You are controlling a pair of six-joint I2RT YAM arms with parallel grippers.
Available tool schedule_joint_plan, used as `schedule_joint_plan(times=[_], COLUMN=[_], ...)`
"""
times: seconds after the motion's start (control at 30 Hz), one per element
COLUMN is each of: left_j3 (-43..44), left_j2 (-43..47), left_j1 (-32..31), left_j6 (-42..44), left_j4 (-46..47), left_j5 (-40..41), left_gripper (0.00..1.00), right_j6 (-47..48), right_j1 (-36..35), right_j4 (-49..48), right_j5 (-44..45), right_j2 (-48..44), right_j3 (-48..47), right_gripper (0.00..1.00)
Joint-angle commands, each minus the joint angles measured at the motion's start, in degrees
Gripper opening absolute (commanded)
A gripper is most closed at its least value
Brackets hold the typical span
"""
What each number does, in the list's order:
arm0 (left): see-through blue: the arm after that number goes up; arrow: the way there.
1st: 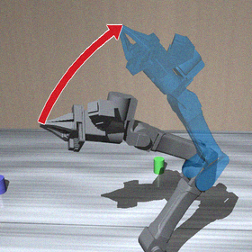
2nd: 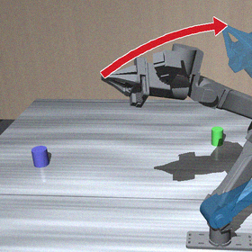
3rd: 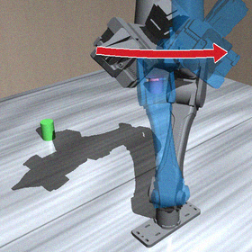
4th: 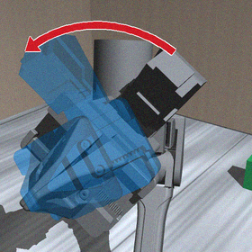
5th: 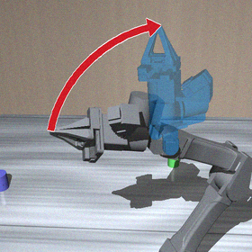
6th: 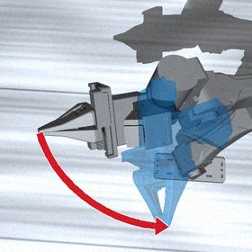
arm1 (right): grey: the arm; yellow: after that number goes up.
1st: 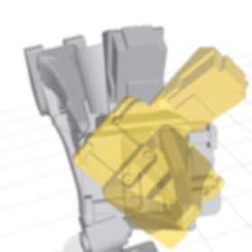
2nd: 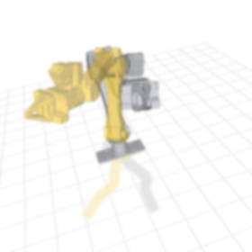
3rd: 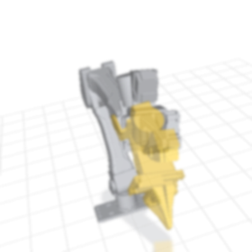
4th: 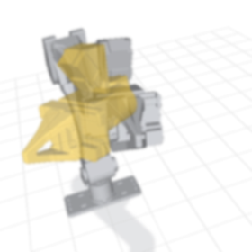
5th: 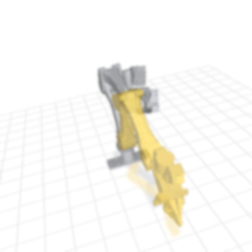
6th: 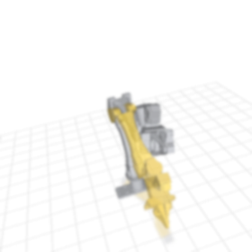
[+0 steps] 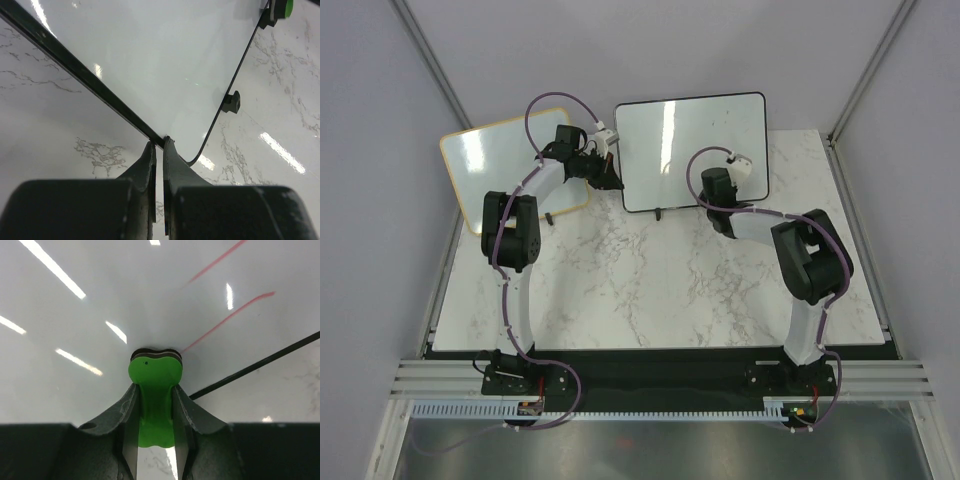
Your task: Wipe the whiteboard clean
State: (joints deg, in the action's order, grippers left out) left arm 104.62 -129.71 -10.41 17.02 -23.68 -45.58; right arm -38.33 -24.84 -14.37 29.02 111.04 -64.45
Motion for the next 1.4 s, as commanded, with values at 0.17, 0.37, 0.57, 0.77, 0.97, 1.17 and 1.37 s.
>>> schedule_joint_plan(times=[0.17,0.37,0.57,0.77,0.97,1.17,1.37], left_j3=[1.5,0.9,0.9,1.1,1.4,1.3,1.5], left_j2=[1.8,2.3,2.2,2.0,1.8,2.0,1.8], left_j1=[-0.2,-0.2,-0.2,-0.2,-0.2,-0.1,0.0], left_j6=[5.2,5.7,5.9,6.0,6.0,6.2,6.2], left_j4=[2.6,2.6,2.5,2.2,2.1,2.2,2.2], left_j5=[0.1,0.6,0.8,0.7,0.8,0.8,0.7], left_gripper=[0.02,0.02,0.02,0.02,0.02,0.02,0.02], right_j6=[-0.3,-4.6,-4.9,-4.4,-3.6,-5.5,-8.9], right_j1=[9.1,12.1,10.8,5.3,-0.4,0.1,8.4], right_j4=[-1.4,-4.2,-5.2,-9.0,-12.1,-8.1,-6.4], right_j5=[-3.0,2.7,1.5,2.2,3.7,8.6,8.9], right_j2=[0.5,-2.0,0.8,3.3,6.5,6.7,2.7], right_j3=[-3.1,1.5,-0.1,-2.2,-4.6,-5.5,-0.7], right_gripper=[0.00,0.00,0.00,0.00,0.00,0.00,0.00])
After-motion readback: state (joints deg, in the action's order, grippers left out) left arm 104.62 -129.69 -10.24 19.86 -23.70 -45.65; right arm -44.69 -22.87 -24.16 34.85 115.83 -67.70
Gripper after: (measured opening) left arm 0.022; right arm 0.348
